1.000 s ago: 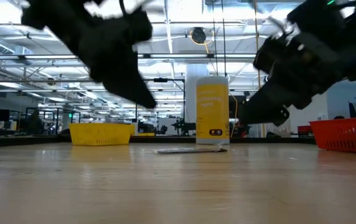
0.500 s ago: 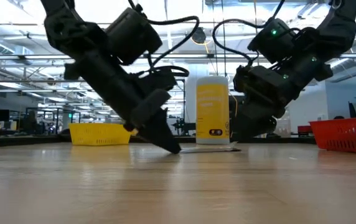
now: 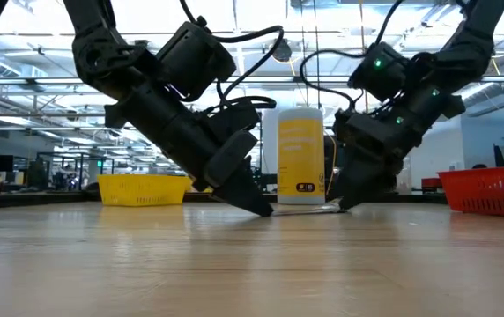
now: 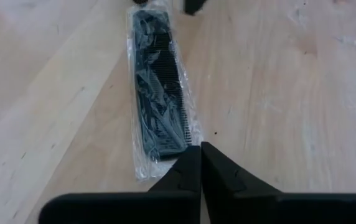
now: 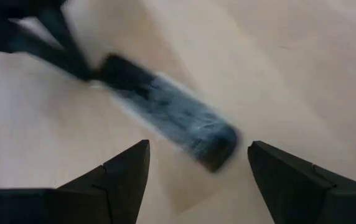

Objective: Pick & Place Travel size toiletries
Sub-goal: Put the black comb into the green bin

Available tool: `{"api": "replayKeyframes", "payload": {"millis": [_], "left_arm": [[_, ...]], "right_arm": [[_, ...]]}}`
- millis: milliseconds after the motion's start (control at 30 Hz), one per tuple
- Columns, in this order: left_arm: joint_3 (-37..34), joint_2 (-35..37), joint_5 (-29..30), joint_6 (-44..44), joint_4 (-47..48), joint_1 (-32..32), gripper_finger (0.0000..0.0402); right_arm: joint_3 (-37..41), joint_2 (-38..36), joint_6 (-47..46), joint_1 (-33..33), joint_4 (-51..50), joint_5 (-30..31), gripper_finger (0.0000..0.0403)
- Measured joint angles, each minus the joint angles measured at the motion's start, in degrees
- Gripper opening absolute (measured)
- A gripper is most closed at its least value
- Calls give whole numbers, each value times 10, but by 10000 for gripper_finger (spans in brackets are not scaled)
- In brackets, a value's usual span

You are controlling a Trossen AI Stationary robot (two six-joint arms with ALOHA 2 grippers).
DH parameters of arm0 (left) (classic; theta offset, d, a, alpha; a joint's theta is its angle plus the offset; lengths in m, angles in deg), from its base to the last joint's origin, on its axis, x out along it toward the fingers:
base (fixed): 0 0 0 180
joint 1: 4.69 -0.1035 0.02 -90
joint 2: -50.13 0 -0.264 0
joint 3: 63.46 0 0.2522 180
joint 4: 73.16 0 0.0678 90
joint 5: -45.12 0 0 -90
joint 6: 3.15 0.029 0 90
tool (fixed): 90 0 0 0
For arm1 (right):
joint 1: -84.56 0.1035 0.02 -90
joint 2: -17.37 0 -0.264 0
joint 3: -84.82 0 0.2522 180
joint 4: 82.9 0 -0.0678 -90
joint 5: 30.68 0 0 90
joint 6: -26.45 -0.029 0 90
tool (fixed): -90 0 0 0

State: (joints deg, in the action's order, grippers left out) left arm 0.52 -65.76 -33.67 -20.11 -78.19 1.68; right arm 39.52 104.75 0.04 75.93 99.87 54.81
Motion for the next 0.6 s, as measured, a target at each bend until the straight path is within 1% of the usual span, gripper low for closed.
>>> {"api": "replayKeyframes", "payload": {"millis": [100, 267, 367, 433, 533, 600], "left_arm": [[0, 0, -2, 3, -5, 0, 3], [-2, -1, -5, 8, -15, 0, 18], [-2, -3, -3, 18, -34, 0, 19], [-3, -3, 14, 32, -54, 1, 14], [-3, 6, 27, 38, -82, 1, 4], [-3, 24, 28, 34, -73, 0, 2]], "right_arm": [[1, 0, 1, -22, -9, 2, 261], [7, 20, -5, -35, 9, -5, 259], [14, 44, -10, -36, 51, -35, 258], [14, 60, -11, -36, 70, -62, 258], [14, 73, -16, -36, 71, -88, 258], [14, 75, -16, -35, 67, -91, 258]]}}
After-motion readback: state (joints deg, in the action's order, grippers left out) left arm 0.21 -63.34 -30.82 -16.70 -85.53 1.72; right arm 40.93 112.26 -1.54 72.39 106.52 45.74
